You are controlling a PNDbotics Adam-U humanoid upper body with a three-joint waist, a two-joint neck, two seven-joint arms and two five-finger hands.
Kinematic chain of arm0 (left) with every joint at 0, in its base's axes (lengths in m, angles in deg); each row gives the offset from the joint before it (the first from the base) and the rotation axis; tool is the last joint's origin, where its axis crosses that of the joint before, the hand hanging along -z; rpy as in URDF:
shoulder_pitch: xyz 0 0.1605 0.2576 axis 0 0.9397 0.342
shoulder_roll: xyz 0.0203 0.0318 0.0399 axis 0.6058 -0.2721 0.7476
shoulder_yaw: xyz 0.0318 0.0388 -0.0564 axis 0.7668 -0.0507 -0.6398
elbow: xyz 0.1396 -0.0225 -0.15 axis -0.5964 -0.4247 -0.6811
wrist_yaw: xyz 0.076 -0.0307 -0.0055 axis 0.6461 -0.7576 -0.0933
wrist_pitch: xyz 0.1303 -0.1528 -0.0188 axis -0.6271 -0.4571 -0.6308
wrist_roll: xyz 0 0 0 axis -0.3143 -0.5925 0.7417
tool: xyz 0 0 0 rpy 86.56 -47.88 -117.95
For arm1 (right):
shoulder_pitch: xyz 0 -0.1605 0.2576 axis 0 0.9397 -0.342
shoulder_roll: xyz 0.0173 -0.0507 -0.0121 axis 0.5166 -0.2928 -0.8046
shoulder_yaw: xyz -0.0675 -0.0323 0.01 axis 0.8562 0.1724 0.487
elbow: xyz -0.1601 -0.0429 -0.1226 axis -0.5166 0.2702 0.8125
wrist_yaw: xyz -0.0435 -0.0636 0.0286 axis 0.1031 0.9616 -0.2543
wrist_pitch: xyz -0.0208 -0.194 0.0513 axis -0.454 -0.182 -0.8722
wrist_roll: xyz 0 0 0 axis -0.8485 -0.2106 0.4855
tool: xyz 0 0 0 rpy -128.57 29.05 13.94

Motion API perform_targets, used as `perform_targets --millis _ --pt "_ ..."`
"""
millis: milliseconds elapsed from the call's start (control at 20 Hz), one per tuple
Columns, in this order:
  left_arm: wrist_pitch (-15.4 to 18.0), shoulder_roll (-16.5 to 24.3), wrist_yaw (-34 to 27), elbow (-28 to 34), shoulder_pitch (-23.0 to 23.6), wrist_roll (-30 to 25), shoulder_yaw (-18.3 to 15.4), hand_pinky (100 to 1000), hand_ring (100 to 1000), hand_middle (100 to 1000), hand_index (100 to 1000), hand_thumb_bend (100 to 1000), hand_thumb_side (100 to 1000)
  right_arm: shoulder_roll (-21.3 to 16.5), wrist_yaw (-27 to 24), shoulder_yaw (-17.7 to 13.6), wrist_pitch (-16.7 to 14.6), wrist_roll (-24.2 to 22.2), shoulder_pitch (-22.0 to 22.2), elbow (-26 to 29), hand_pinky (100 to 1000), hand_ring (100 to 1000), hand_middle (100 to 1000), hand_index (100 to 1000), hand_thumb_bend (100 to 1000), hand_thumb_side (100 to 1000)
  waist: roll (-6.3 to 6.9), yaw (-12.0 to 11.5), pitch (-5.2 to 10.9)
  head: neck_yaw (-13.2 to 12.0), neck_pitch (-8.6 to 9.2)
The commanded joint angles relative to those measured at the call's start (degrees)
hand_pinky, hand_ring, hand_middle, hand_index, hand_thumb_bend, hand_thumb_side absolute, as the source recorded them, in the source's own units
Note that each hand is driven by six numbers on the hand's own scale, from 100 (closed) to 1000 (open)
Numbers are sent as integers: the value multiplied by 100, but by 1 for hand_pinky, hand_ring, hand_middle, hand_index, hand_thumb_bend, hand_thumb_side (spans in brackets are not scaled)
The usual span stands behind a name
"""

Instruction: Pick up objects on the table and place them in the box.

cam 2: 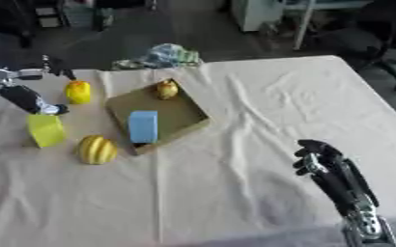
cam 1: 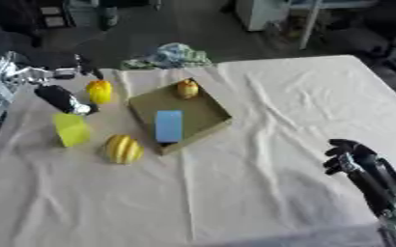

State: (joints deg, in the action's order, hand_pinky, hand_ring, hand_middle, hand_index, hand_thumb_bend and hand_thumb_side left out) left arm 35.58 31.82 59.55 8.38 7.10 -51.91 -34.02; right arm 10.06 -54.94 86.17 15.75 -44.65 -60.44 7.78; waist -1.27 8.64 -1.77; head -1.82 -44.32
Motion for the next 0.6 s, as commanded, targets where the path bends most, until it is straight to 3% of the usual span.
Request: perform_targets --millis 50,250,600 --pt "57 199 132 -60 -80 -84 -108 814 813 849 898 430 648 -124 36 -33 -5 6 -76 102 516 559 584 761 100 569 75 0 -32 19 20" --pt "-40 181 305 -307 57 -176 -116 813 815 852 895 502 682 -134 36 -44 -2 15 -59 88 516 559 584 762 100 571 51 2 -36 30 20" --pt "-194 -14 982 -1020 114 160 -247 798 803 840 890 499 656 -131 32 -45 -9 17 -42 65 517 559 584 762 100 572 21 -2 -39 45 20"
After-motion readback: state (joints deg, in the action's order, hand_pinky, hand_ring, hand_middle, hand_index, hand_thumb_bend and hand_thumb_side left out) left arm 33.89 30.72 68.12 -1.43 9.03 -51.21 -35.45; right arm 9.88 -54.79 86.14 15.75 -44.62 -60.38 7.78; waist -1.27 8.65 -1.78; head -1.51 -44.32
